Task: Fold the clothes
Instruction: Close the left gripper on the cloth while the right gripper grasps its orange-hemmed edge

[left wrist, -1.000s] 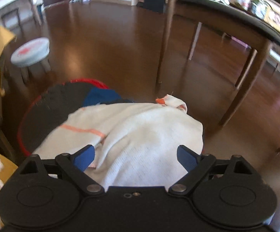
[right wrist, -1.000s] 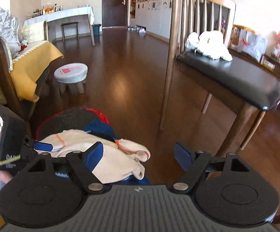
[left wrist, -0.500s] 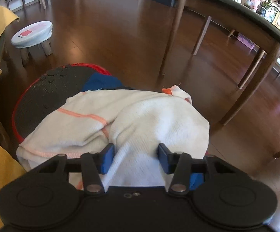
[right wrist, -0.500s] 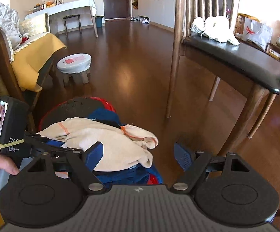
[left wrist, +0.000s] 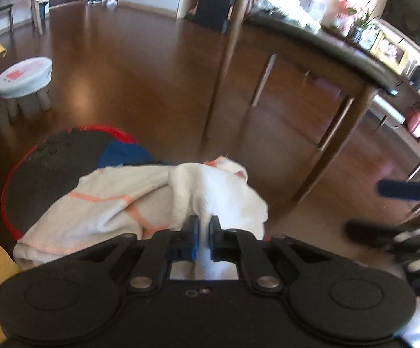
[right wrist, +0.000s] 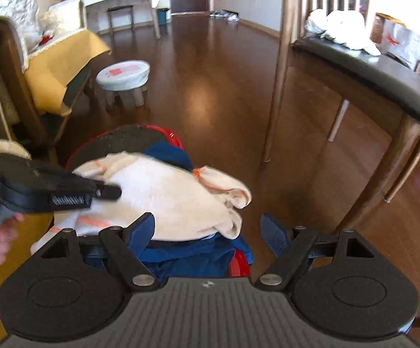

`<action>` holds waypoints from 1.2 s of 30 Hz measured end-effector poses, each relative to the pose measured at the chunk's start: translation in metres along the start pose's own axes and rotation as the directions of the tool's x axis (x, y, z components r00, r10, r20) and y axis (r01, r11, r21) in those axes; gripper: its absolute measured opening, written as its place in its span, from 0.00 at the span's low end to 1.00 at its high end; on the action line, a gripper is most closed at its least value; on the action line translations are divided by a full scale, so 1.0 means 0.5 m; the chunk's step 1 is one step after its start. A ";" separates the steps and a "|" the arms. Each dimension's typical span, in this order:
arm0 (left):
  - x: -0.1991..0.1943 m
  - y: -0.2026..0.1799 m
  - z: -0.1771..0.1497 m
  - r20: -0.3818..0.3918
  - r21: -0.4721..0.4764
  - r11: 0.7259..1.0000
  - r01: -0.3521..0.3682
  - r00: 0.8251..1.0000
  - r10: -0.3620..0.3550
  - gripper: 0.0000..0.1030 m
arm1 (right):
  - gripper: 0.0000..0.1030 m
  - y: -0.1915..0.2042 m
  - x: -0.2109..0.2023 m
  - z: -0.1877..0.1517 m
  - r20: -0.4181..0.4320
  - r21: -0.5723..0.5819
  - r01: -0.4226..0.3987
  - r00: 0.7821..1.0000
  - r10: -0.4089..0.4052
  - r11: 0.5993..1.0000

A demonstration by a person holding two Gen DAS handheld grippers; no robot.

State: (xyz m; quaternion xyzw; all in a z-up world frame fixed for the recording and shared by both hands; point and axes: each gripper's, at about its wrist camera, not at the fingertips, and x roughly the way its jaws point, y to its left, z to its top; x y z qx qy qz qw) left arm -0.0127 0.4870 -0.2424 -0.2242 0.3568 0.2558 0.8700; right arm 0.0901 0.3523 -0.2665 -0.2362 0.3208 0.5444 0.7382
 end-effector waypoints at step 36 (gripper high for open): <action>-0.111 -0.044 -0.135 -0.010 -0.007 0.973 0.229 0.973 -0.229 1.00 | 0.71 0.033 0.298 0.108 -0.189 0.273 -0.192 0.950 0.248 0.943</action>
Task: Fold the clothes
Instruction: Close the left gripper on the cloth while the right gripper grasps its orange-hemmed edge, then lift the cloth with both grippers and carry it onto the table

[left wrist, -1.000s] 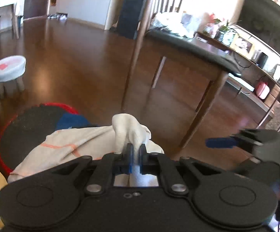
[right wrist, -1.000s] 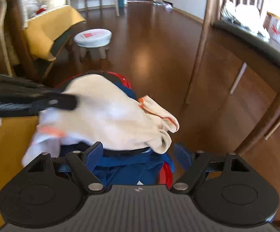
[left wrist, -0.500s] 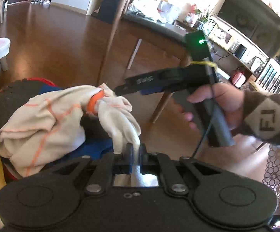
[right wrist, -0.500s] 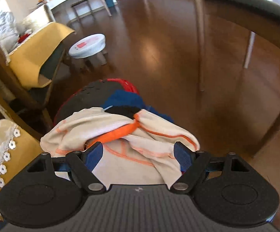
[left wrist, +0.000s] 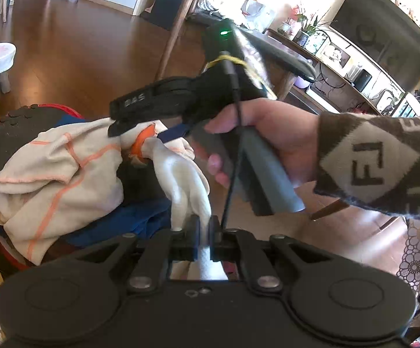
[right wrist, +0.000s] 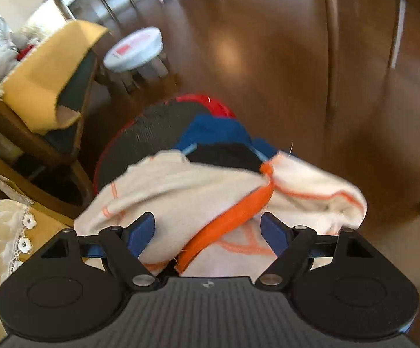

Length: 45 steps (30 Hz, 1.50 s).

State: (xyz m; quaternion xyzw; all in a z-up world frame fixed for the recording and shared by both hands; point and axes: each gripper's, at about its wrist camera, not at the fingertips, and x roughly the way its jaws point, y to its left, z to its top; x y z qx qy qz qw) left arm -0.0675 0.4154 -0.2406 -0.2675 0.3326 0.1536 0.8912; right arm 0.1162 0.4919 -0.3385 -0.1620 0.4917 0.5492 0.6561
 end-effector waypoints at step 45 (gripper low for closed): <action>-0.377 -0.573 0.155 0.314 0.413 0.882 0.227 0.874 -0.372 1.00 | 0.11 0.036 -1.073 -0.112 0.667 0.042 0.330 0.694 -0.273 0.943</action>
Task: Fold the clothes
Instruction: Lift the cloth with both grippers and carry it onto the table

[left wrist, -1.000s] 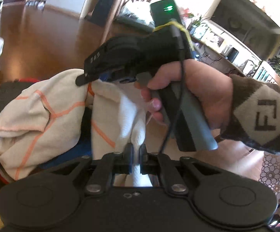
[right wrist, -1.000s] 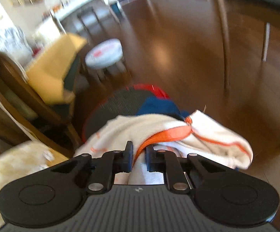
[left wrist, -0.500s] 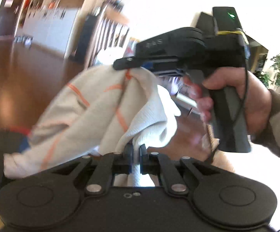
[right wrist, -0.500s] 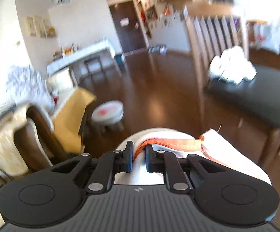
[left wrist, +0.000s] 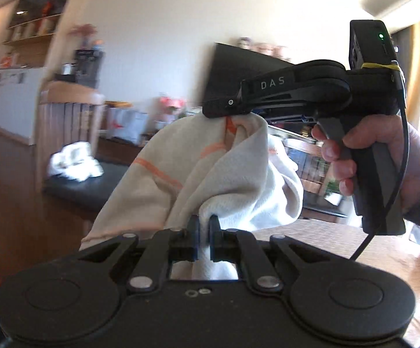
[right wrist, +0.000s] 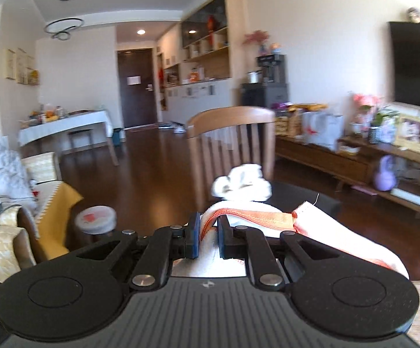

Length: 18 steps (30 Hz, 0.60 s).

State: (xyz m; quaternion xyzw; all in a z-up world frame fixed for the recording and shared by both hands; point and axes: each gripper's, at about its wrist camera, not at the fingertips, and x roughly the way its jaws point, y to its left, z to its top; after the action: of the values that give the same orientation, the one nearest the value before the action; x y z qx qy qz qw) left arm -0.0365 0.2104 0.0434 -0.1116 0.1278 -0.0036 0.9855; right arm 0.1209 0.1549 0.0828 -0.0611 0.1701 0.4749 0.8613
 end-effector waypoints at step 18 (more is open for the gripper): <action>0.115 -0.351 -0.121 -0.223 0.083 0.918 0.388 0.905 -0.362 1.00 | 0.06 -0.342 -0.428 -0.153 -0.066 0.081 0.399 0.917 -0.394 0.914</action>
State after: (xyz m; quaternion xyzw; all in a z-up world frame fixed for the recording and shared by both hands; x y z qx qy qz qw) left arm 0.0077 0.0241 0.0108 -0.0713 0.2034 -0.2126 0.9531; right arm 0.1410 -0.1287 0.0766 -0.0658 0.1968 0.2804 0.9372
